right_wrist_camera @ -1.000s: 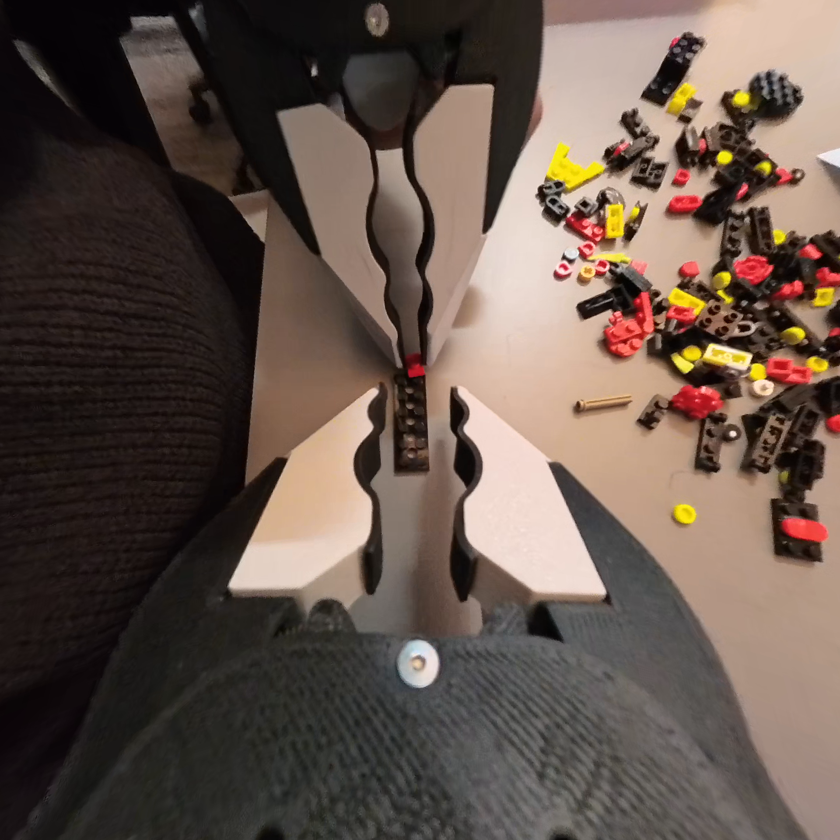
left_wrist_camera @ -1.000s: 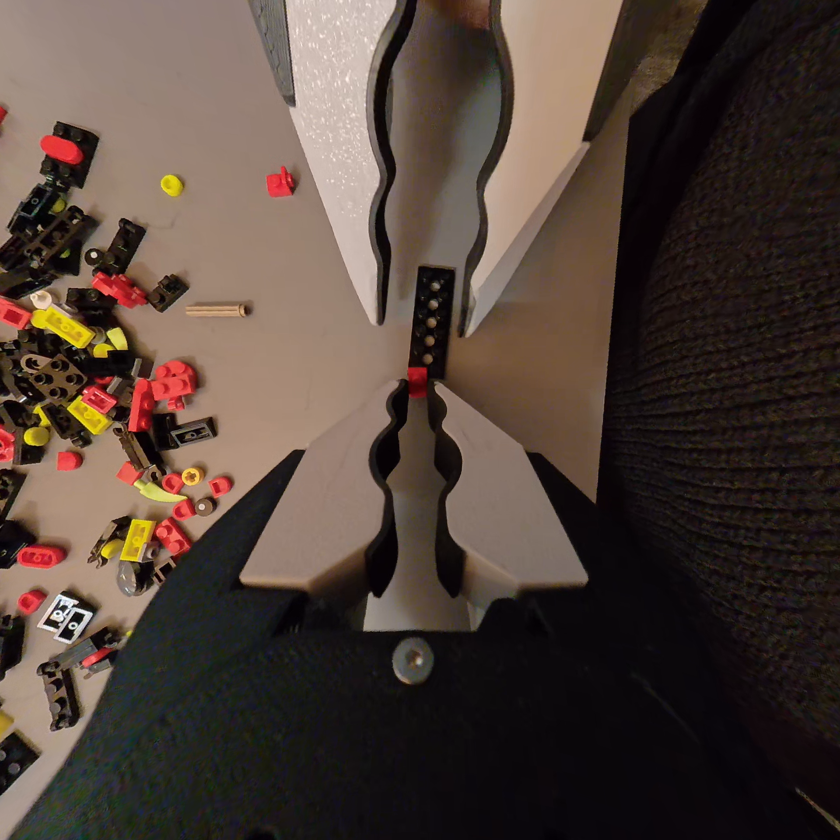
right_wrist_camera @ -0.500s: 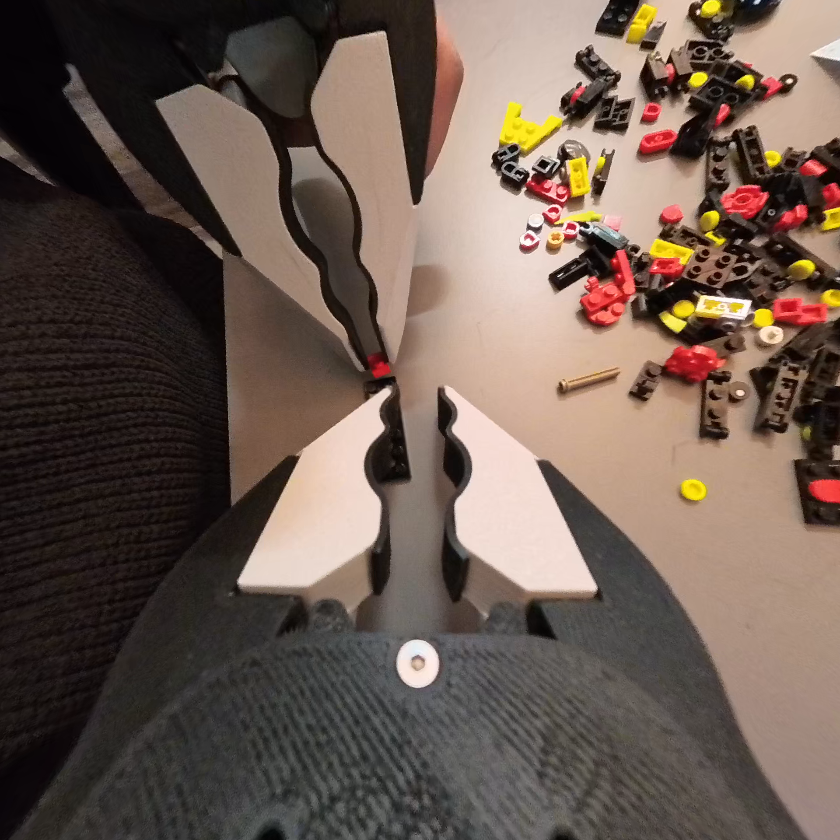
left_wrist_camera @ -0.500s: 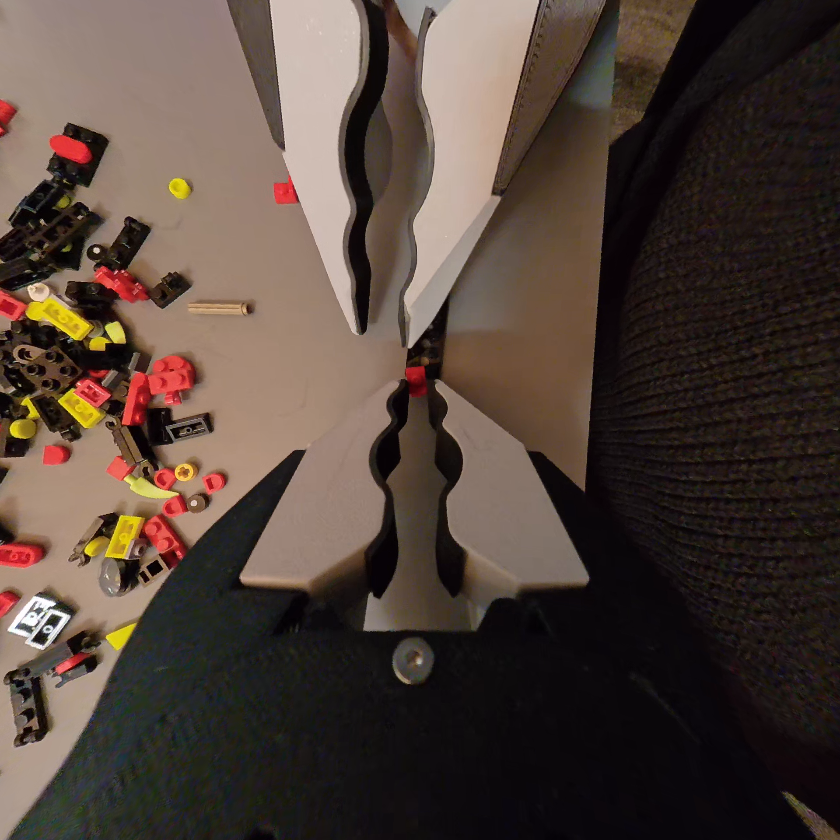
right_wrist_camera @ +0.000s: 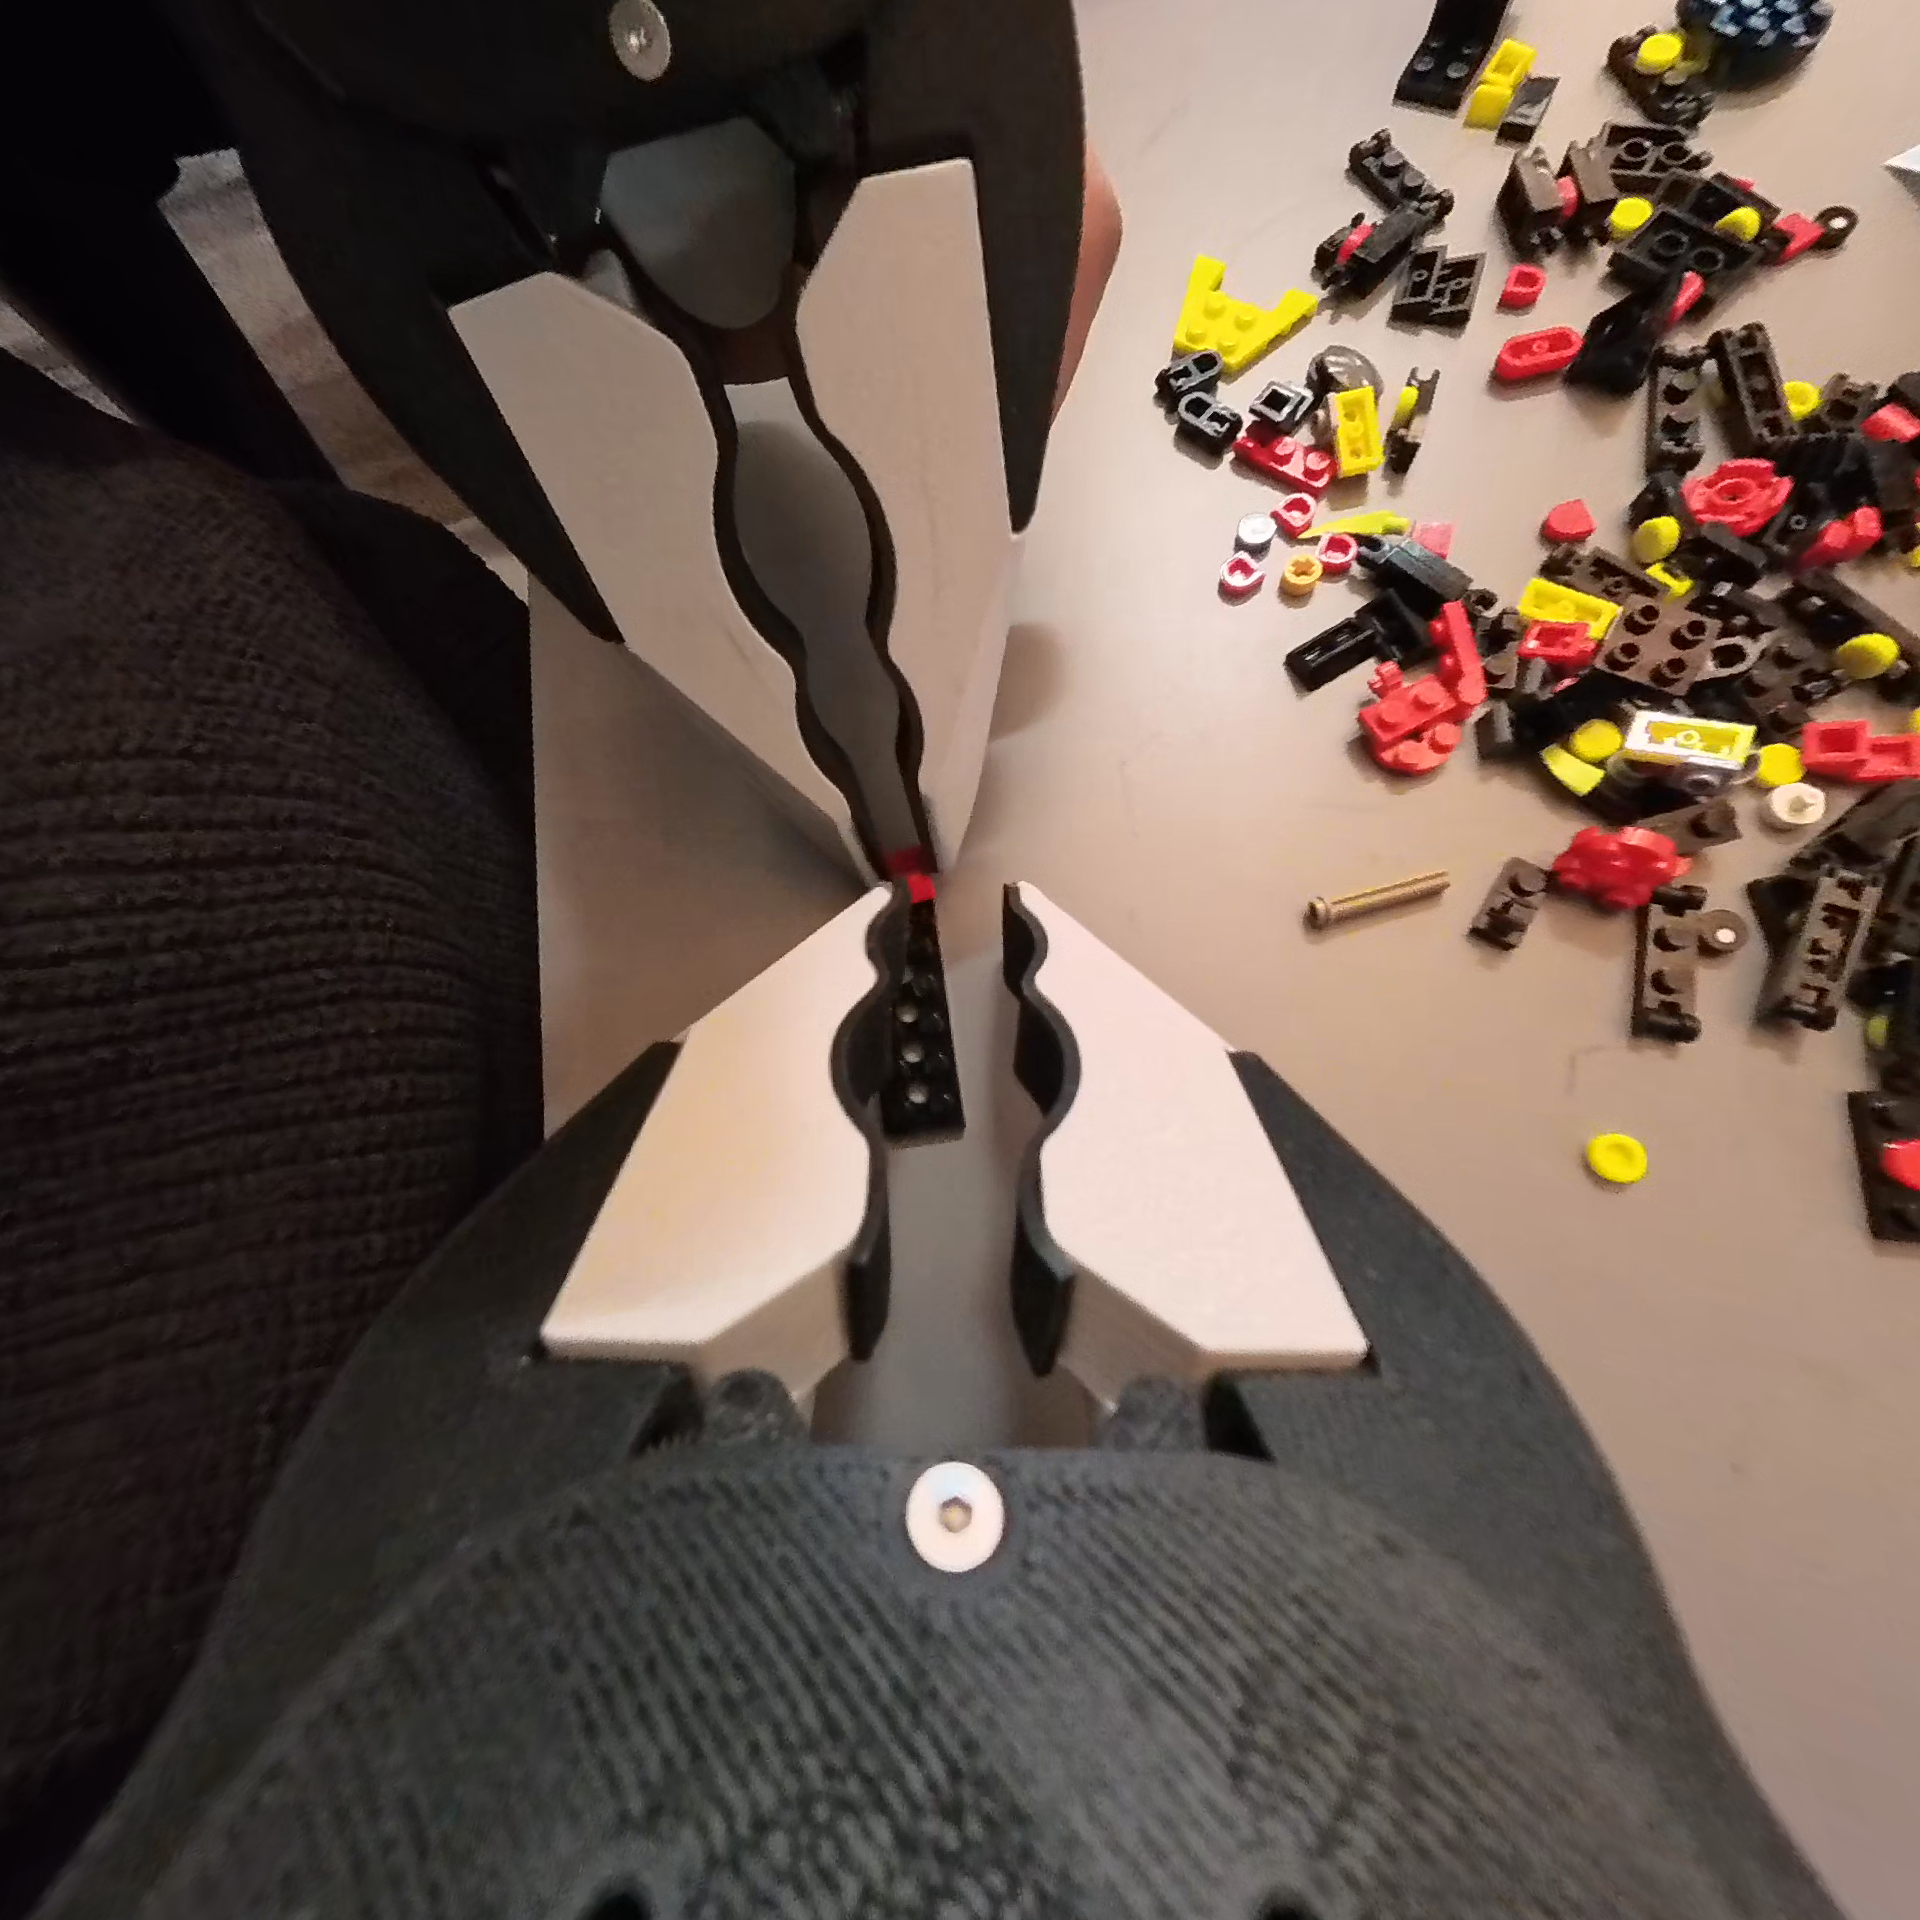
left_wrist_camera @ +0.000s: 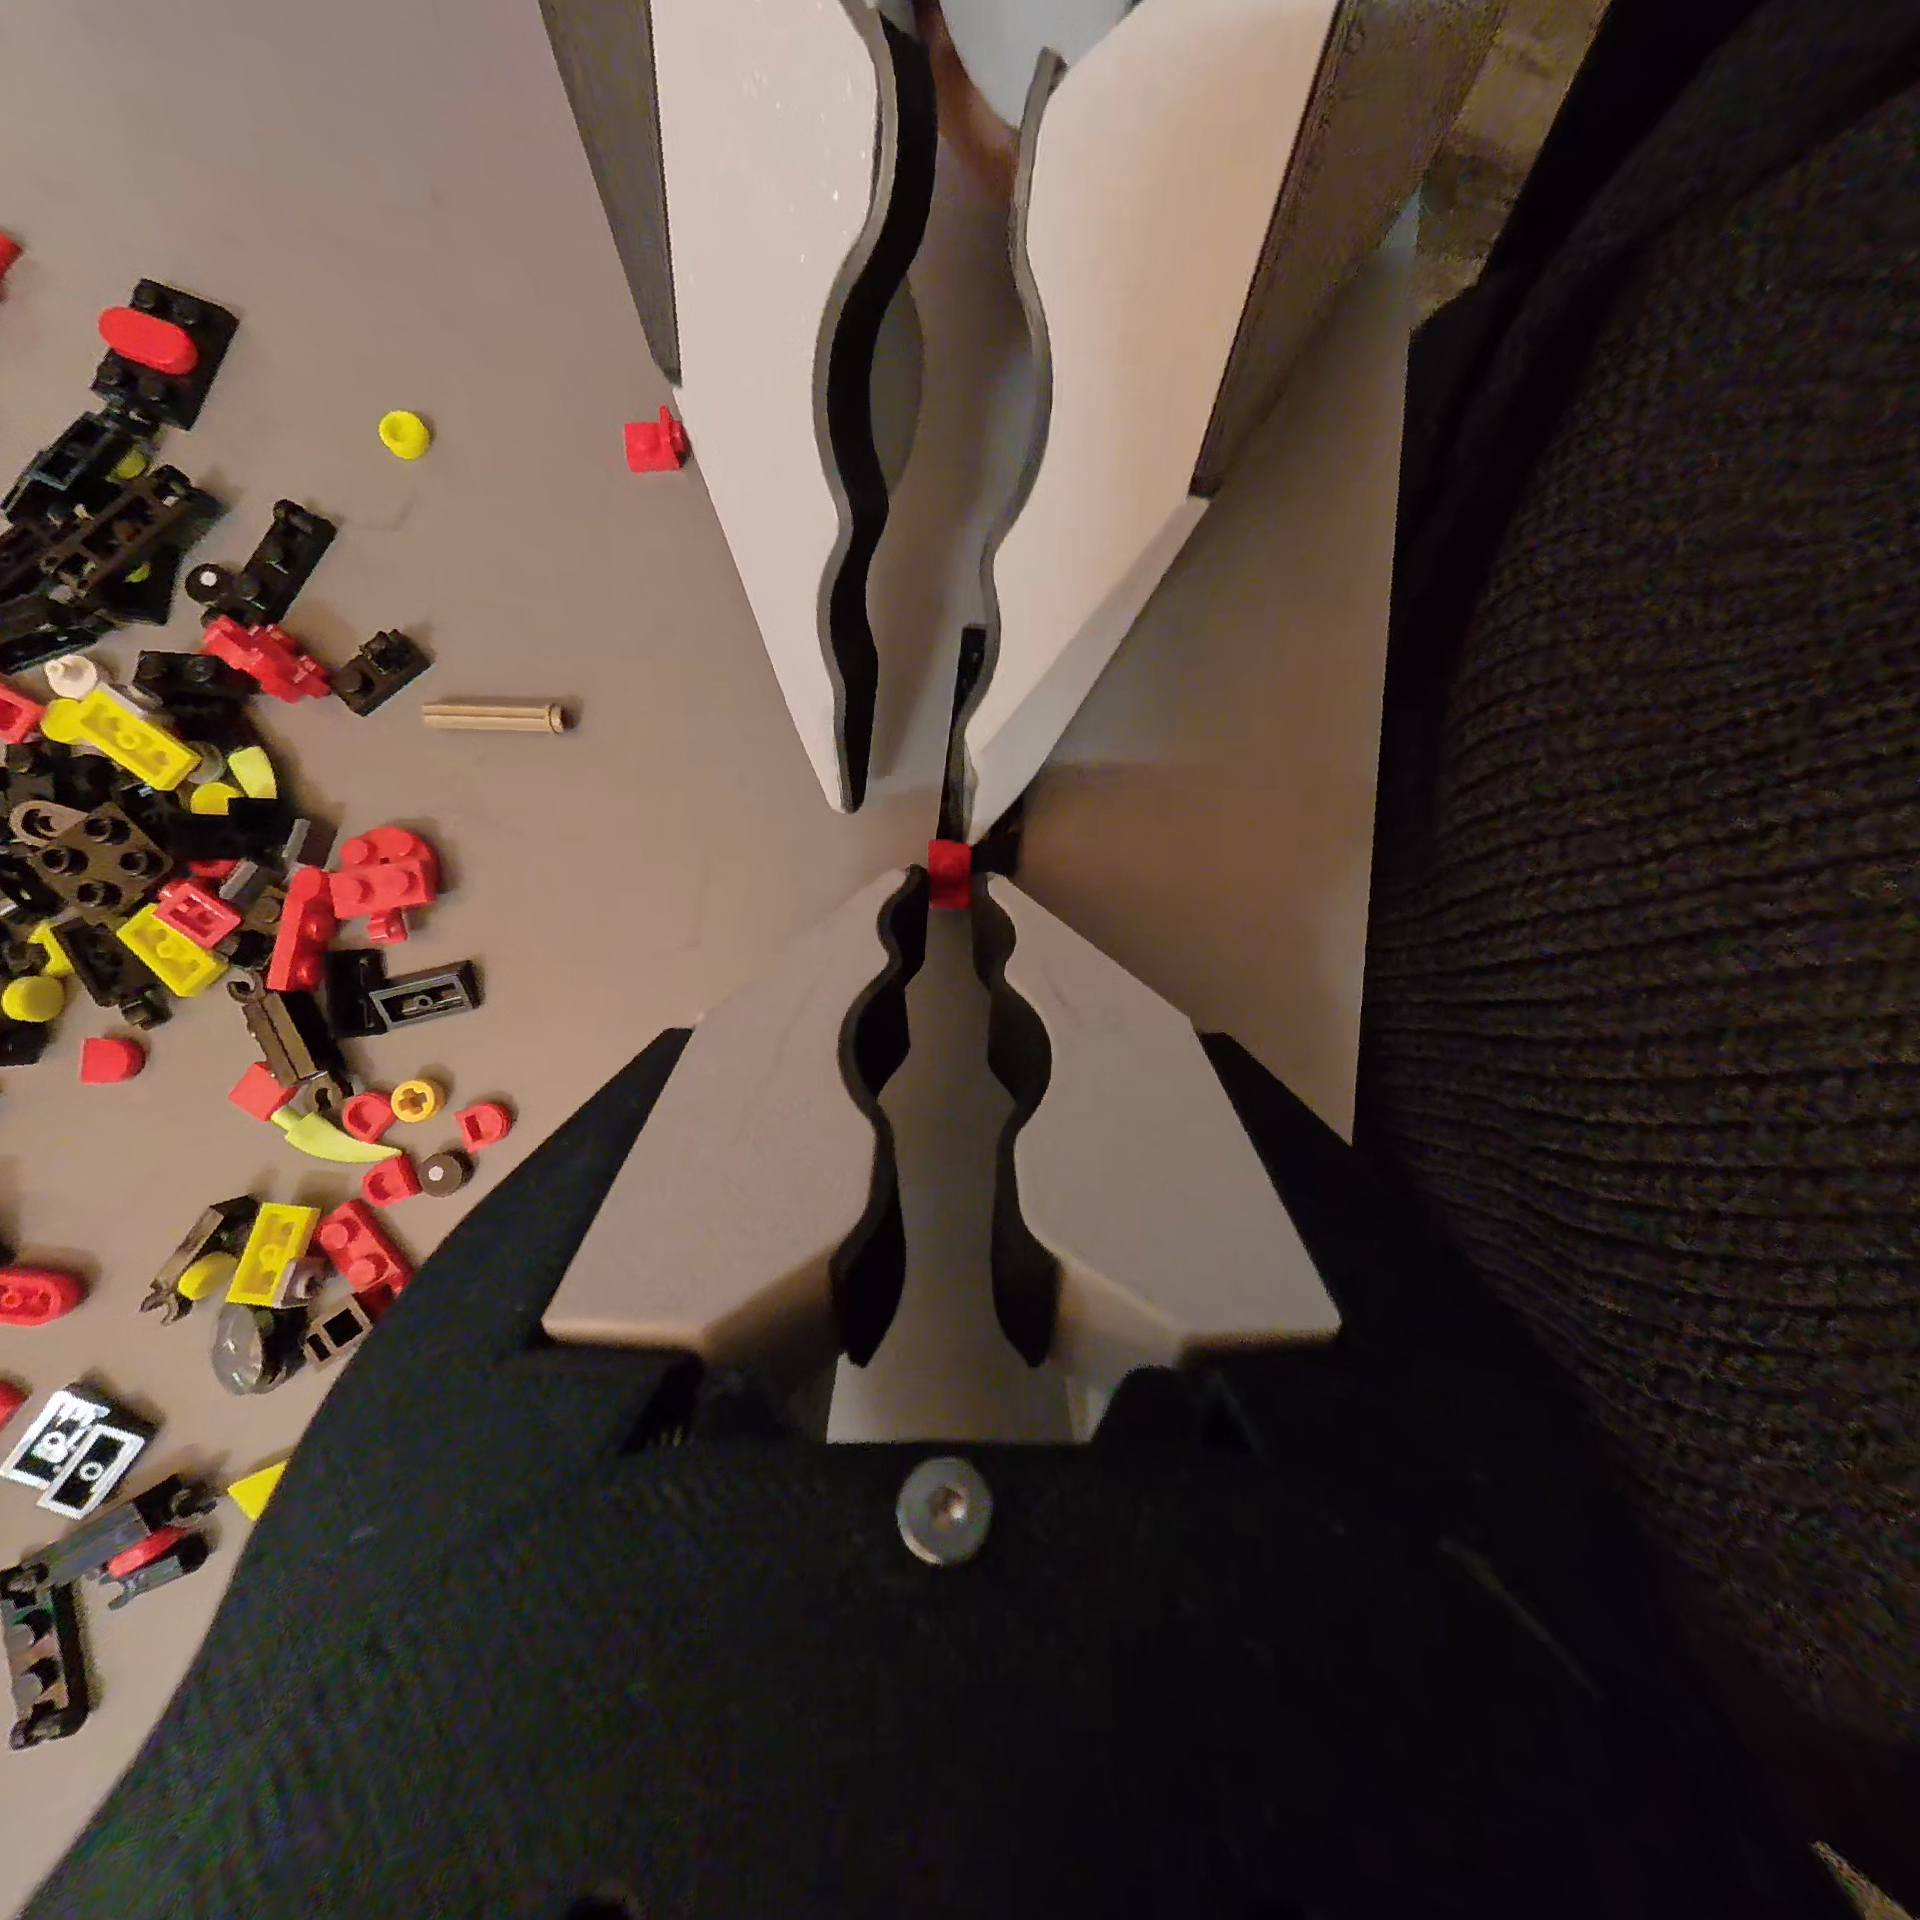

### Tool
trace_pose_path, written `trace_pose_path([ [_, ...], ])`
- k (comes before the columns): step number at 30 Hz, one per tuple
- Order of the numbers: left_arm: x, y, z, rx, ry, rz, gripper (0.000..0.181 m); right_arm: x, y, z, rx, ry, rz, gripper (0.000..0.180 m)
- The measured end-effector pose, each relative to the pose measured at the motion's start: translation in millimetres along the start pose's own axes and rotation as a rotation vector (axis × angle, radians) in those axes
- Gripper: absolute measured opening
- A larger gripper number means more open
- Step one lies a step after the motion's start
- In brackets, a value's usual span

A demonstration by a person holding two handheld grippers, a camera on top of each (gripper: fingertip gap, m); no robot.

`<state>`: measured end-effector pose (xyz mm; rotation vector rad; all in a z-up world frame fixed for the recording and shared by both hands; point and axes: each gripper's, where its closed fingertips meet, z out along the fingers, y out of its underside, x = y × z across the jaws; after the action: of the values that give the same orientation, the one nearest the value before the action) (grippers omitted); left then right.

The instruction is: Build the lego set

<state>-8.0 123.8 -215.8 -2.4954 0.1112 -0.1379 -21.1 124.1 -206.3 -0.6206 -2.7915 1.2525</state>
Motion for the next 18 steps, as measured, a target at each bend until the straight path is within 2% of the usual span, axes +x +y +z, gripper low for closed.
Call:
trace_pose_path([
  [18, 1.3, -2.6, 1.9, 0.021, 0.002, -0.002, 0.009, 1.5, 8.0, 1.3, -0.031, -0.003, 0.017, 0.016],
])
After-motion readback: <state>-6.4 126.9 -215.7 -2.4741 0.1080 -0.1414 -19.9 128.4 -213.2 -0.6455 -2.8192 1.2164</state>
